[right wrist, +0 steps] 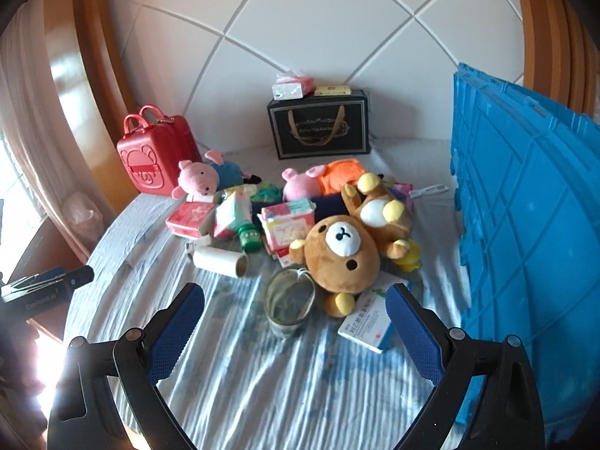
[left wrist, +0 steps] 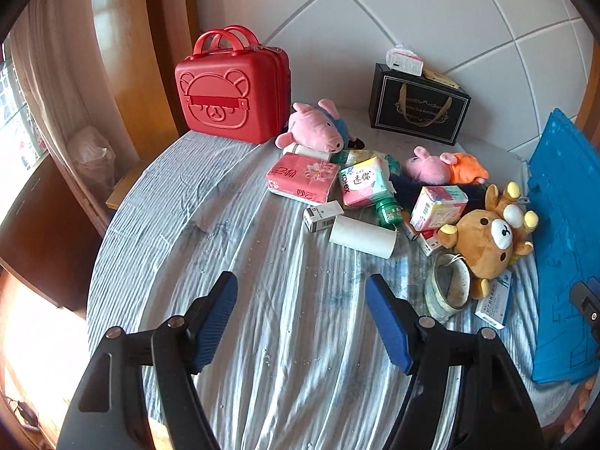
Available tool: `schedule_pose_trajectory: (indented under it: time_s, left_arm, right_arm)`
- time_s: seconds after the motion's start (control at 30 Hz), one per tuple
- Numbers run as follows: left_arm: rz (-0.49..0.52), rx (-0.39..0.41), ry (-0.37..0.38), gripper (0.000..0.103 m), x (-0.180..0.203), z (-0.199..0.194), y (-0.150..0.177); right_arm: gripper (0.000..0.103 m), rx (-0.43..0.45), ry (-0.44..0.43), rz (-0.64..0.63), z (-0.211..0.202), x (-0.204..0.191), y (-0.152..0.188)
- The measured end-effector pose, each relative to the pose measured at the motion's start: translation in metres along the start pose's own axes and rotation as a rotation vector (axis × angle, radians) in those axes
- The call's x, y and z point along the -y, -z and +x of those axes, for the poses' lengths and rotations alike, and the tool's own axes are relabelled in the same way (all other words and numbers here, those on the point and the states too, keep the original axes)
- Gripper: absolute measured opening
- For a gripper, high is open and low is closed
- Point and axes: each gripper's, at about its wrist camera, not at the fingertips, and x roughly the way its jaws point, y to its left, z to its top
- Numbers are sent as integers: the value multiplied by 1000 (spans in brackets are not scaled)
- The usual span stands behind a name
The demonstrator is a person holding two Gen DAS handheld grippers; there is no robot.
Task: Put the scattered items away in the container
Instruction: 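Move both tools back over the remaining items on the table, then grasp the white paper roll with the left tool while the right tool grasps the clear tape roll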
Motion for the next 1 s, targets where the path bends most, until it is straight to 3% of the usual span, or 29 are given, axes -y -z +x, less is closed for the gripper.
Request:
schedule_pose_trajectory:
  time_s: [0.4, 0.47, 0.5, 0.53, 1.0]
  left_arm:
    - [171, -114, 99, 70, 2, 88, -14]
    - [171, -132, 115, 70, -5, 104, -19]
    - [172, -145, 115, 70, -8, 113, -22]
    - [176, -158, 117, 70, -11, 123, -24]
    - [223, -284, 136, 70, 10, 223, -28]
  right_arm:
    - [98, -128, 107, 89, 54, -12, 25]
    - [91, -138, 116, 73, 66, -26, 24]
    - [78, -146, 121, 69, 73, -33, 22]
    - [73, -158, 124, 73, 82, -39, 20]
    - [73, -280, 148, -52, 228, -73, -15]
